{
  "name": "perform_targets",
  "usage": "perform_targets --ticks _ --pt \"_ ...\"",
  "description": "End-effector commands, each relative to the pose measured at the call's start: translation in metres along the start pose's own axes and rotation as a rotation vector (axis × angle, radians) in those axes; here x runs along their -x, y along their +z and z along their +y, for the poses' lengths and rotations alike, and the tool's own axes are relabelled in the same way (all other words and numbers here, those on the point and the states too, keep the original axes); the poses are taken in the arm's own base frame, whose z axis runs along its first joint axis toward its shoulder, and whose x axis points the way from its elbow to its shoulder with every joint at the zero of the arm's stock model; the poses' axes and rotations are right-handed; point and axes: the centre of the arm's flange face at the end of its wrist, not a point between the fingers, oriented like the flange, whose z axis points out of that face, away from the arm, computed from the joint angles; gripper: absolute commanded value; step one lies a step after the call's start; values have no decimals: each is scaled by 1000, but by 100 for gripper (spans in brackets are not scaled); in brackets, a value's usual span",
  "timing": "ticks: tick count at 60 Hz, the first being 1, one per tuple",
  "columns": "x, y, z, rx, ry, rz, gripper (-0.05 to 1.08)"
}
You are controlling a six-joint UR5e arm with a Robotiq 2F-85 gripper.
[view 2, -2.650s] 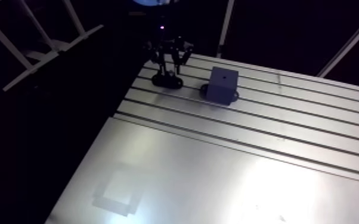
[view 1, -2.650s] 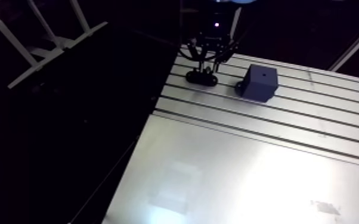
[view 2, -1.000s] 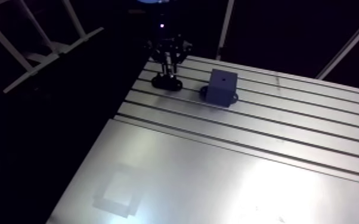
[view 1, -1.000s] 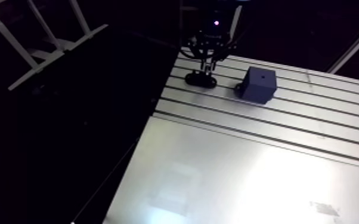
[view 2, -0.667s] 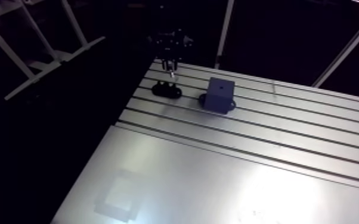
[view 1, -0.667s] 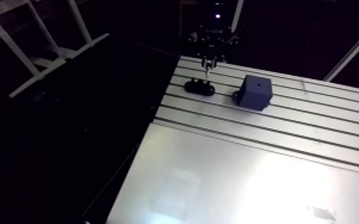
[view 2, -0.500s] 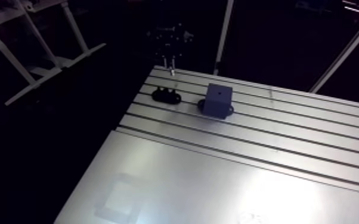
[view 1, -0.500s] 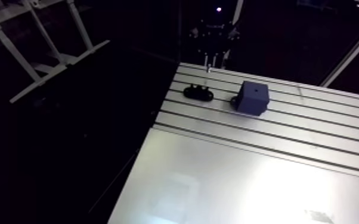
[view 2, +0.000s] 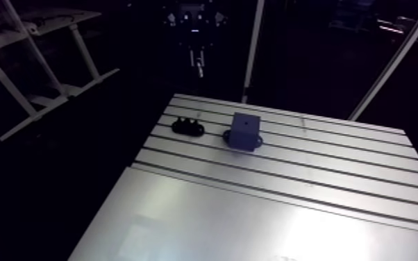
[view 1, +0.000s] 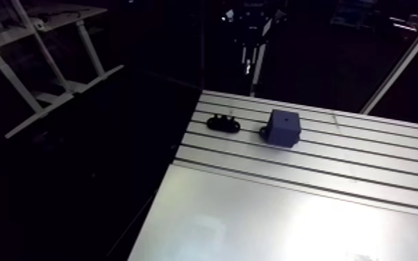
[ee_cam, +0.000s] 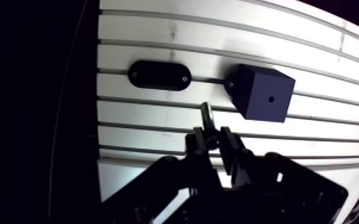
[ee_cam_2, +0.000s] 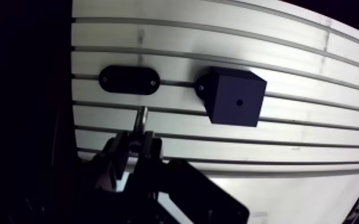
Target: Pick up the M10 bolt and insert it into the hole until fully seated.
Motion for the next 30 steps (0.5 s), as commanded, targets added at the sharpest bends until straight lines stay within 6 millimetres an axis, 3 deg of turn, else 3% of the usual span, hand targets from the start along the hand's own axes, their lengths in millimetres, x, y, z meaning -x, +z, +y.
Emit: perform_targets --ticks 1,12,30 --pt "1 -22 25 9 1 -83 108" --pt "-4 -28 39 8 -2 -127 108" --pt "-22 -9 95 -7 38 -210 108"
